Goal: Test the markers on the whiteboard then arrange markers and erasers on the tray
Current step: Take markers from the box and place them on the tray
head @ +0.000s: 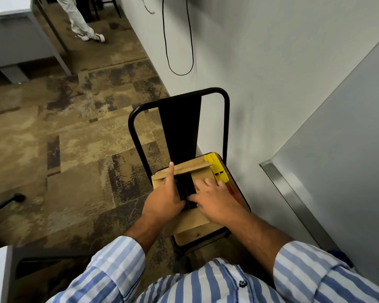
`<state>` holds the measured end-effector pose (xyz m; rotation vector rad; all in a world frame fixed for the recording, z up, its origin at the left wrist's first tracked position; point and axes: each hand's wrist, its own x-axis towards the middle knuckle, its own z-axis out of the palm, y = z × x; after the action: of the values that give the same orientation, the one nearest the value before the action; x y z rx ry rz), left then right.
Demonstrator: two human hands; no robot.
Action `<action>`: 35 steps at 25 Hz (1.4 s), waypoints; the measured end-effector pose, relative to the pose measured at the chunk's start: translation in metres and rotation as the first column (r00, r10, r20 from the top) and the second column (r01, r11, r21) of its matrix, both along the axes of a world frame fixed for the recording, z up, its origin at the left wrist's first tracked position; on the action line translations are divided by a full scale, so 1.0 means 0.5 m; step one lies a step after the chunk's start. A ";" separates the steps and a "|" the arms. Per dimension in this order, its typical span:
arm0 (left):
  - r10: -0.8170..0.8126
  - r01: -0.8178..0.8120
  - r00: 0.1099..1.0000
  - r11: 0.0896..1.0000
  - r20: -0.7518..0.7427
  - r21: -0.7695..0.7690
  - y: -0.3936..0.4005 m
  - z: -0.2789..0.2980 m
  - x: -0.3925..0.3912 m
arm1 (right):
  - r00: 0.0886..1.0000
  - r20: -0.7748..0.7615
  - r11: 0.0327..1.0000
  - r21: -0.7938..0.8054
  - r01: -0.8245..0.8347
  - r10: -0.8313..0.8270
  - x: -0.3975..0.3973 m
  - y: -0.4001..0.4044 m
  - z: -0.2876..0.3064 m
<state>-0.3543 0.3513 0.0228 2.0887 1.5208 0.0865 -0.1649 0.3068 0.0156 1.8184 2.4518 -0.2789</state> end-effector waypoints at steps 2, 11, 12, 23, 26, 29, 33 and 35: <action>-0.043 0.044 0.996 0.999 -0.073 0.006 0.013 0.006 -0.013 | 0.999 0.046 0.999 -0.023 0.029 -0.028 -0.010 0.009 -0.002; 0.018 -0.006 0.997 0.988 -0.076 0.155 0.040 -0.027 -0.041 | 0.949 -0.145 0.955 0.066 0.290 -0.279 0.010 0.004 0.018; 0.036 -0.023 0.997 0.985 -0.069 0.170 0.041 -0.032 -0.030 | 0.936 -0.179 0.946 0.060 0.319 -0.304 0.013 0.002 0.019; 0.058 -0.058 0.998 0.990 0.008 0.129 0.027 -0.072 0.028 | 0.724 -0.298 0.708 0.181 0.683 -0.622 0.095 -0.011 0.012; 0.130 -0.153 0.971 0.982 0.199 0.108 0.029 -0.066 0.014 | 0.811 0.007 0.791 0.226 0.568 -0.584 0.104 0.002 0.008; 0.215 -0.247 0.915 0.967 0.342 0.054 0.031 -0.048 0.004 | 0.925 0.173 0.941 0.060 0.332 -0.338 0.072 0.035 0.014; 0.251 -0.272 0.885 0.962 0.391 -0.004 0.026 -0.031 -0.022 | 0.956 0.179 0.914 -0.298 0.276 -0.230 0.016 0.081 0.004; 0.255 -0.269 0.887 0.963 0.386 -0.019 0.024 -0.026 -0.034 | 0.943 0.100 0.864 -0.379 0.332 -0.318 -0.005 0.099 -0.026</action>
<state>-0.3712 0.3635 0.0097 1.7447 1.5458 0.5950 -0.1672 0.3565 0.0024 2.0092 1.8719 -0.6980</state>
